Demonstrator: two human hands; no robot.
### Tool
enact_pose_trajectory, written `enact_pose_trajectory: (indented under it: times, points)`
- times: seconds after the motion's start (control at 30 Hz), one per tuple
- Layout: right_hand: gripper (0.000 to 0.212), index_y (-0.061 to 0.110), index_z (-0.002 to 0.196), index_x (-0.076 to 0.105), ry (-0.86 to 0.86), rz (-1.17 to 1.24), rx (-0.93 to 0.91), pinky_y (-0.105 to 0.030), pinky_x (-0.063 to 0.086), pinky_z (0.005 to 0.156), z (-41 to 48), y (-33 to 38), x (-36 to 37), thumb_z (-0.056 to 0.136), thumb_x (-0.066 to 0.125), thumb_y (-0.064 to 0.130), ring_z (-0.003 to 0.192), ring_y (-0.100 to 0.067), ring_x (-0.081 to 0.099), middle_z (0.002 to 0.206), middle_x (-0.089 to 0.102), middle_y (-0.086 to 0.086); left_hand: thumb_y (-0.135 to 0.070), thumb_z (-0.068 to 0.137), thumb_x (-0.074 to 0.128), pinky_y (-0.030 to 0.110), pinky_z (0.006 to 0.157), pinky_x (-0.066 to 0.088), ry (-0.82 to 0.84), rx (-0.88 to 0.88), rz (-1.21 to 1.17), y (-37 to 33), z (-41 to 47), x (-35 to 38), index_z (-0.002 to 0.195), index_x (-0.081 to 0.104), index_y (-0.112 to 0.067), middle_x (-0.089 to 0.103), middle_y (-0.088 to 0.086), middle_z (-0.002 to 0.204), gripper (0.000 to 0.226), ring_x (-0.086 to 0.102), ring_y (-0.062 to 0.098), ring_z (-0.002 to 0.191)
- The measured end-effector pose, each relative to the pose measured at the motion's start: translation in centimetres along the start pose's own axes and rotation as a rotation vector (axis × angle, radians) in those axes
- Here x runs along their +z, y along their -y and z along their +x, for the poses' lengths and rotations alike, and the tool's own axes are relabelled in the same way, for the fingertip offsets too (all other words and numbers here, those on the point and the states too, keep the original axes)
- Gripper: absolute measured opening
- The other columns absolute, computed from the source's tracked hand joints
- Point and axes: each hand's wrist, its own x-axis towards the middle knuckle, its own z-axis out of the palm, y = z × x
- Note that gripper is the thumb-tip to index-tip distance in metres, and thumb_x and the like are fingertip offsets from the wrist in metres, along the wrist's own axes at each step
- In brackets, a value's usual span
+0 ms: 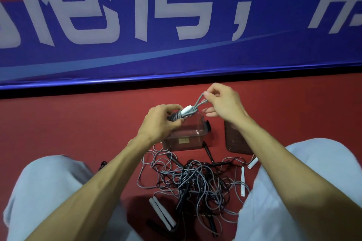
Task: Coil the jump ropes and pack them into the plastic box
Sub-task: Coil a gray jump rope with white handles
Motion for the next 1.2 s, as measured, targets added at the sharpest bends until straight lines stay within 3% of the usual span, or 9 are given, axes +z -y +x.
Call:
enact_pose_trajectory:
  times: [0.13,0.33,0.57,0.67,0.77,0.87,0.97,1.13,1.2]
  points:
    - [0.015,0.004,0.092,0.056,0.066,0.315,0.159,-0.038,0.062,0.062,0.5,-0.1,0.8,0.101,0.047,0.012,0.073,-0.034,0.071,0.097,0.063,-0.016,-0.022,0.083,0.077,0.002,0.061,0.039,0.032,-0.049,-0.174,0.3,0.1,0.0,0.102,0.066,-0.034,0.062,-0.016,0.076,0.025,0.058,-0.005,0.065]
    - [0.017,0.004,0.087,0.056,-0.012,0.677,0.229,-0.03,0.059,0.056,1.5,0.4,2.0,0.101,0.048,0.007,0.067,-0.029,0.068,0.088,0.059,-0.017,-0.013,0.085,0.074,0.016,0.064,0.051,0.092,-0.153,-0.704,0.9,-0.3,-1.1,0.101,0.071,-0.026,0.072,-0.003,0.084,0.022,0.066,0.003,0.072]
    - [0.014,0.004,0.086,0.055,0.001,0.851,0.309,-0.033,0.06,0.056,1.9,1.4,6.7,0.099,0.051,0.007,0.072,-0.031,0.065,0.084,0.059,-0.014,-0.016,0.089,0.069,0.026,0.073,0.057,0.028,-0.239,-0.693,3.9,-1.2,-3.0,0.11,0.068,-0.031,0.07,0.015,0.098,0.025,0.068,0.018,0.085]
    - [0.014,0.001,0.086,0.057,0.059,0.805,0.341,-0.037,0.061,0.058,2.8,1.4,9.3,0.098,0.053,0.007,0.07,-0.035,0.066,0.078,0.058,-0.017,-0.021,0.092,0.066,0.016,0.058,0.051,0.098,-0.355,-0.571,6.3,-0.7,-4.3,0.125,0.062,-0.023,0.07,0.011,0.103,0.034,0.07,0.015,0.08]
    - [0.017,0.0,0.086,0.059,0.162,0.682,0.359,-0.046,0.06,0.074,4.1,0.4,12.6,0.098,0.055,0.012,0.07,-0.032,0.065,0.073,0.057,-0.016,-0.02,0.093,0.064,0.012,0.045,0.043,0.139,-0.472,-0.52,9.3,-0.2,-4.8,0.113,0.065,-0.012,0.066,0.002,0.085,0.022,0.061,0.001,0.055]
    - [0.018,0.002,0.102,0.058,0.29,0.537,0.366,-0.044,0.058,0.083,5.0,-1.7,16.4,0.097,0.058,0.019,0.08,-0.031,0.067,0.086,0.062,-0.017,-0.015,0.093,0.065,0.016,0.045,0.047,0.162,-0.567,-0.578,13.3,-0.5,-3.6,0.11,0.064,-0.005,0.066,0.004,0.084,0.02,0.064,0.003,0.055]
    - [0.013,0.009,0.102,0.056,0.361,0.282,0.325,-0.036,0.06,0.074,5.4,-5.0,20.1,0.092,0.063,0.013,0.08,-0.024,0.068,0.093,0.064,-0.014,-0.013,0.092,0.065,0.017,0.046,0.048,0.095,-0.679,-0.584,18.0,-1.0,-1.1,0.109,0.064,-0.002,0.066,0.006,0.082,0.02,0.064,0.004,0.054]
    - [0.017,0.017,0.079,0.056,0.525,-0.076,0.326,-0.04,0.061,0.068,5.6,-11.5,25.4,0.087,0.064,0.005,0.064,-0.021,0.065,0.075,0.066,-0.01,-0.011,0.091,0.066,0.016,0.043,0.046,-0.022,-0.855,-0.514,25.7,-1.9,3.3,0.101,0.066,-0.001,0.064,0.011,0.078,0.014,0.059,0.001,0.043]
    - [0.018,0.015,0.075,0.057,0.593,-0.12,0.356,-0.035,0.06,0.06,5.3,-14.1,27.5,0.087,0.06,0.002,0.058,-0.019,0.063,0.071,0.064,-0.009,-0.015,0.088,0.07,0.02,0.051,0.05,-0.065,-0.907,-0.466,28.9,-1.9,5.0,0.101,0.067,-0.003,0.066,0.011,0.08,0.018,0.063,0.008,0.053]
